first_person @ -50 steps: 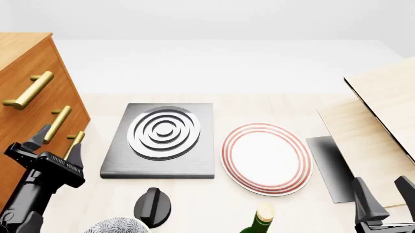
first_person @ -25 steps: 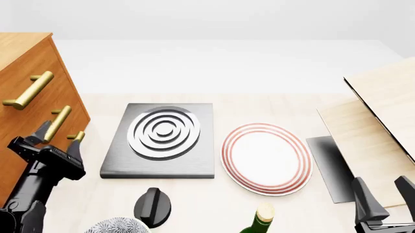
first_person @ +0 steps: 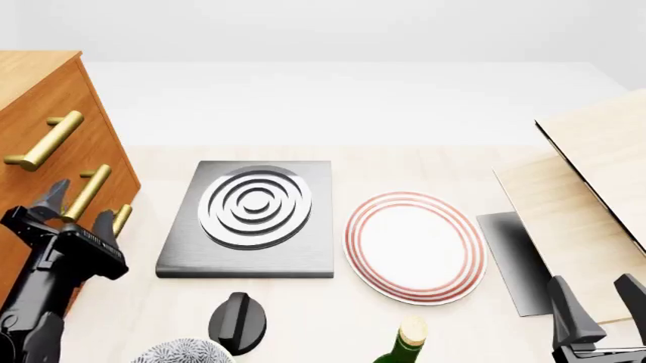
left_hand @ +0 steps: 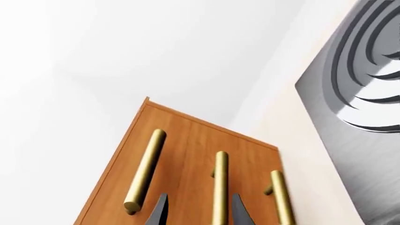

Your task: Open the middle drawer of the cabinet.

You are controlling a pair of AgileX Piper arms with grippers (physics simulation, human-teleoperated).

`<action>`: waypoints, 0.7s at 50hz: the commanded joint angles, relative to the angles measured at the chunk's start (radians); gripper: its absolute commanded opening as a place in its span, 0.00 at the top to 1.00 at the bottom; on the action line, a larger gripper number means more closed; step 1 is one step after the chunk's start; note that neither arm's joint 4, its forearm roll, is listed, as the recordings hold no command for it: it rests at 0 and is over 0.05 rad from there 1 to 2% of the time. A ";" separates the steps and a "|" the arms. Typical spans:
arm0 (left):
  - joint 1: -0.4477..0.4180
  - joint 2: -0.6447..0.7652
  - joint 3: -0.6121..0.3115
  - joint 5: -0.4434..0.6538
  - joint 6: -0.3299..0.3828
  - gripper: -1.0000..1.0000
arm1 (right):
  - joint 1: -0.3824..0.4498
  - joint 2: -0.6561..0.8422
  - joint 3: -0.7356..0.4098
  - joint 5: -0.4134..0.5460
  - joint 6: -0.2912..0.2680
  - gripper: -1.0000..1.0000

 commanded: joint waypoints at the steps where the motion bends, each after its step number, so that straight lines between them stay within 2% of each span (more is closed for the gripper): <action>1: -0.029 -0.035 0.017 -0.004 0.055 0.00 | -0.006 -0.006 -0.001 -0.001 0.003 0.00; 24: -0.040 0.040 -0.005 -0.005 0.084 0.00 | -0.006 -0.010 -0.001 0.003 0.003 0.00; 31: -0.044 0.070 -0.025 -0.005 0.129 0.00 | -0.006 -0.009 -0.001 0.002 0.003 0.00; 35: -0.035 0.077 -0.027 -0.005 0.122 0.00 | -0.006 -0.009 -0.001 0.001 0.003 0.00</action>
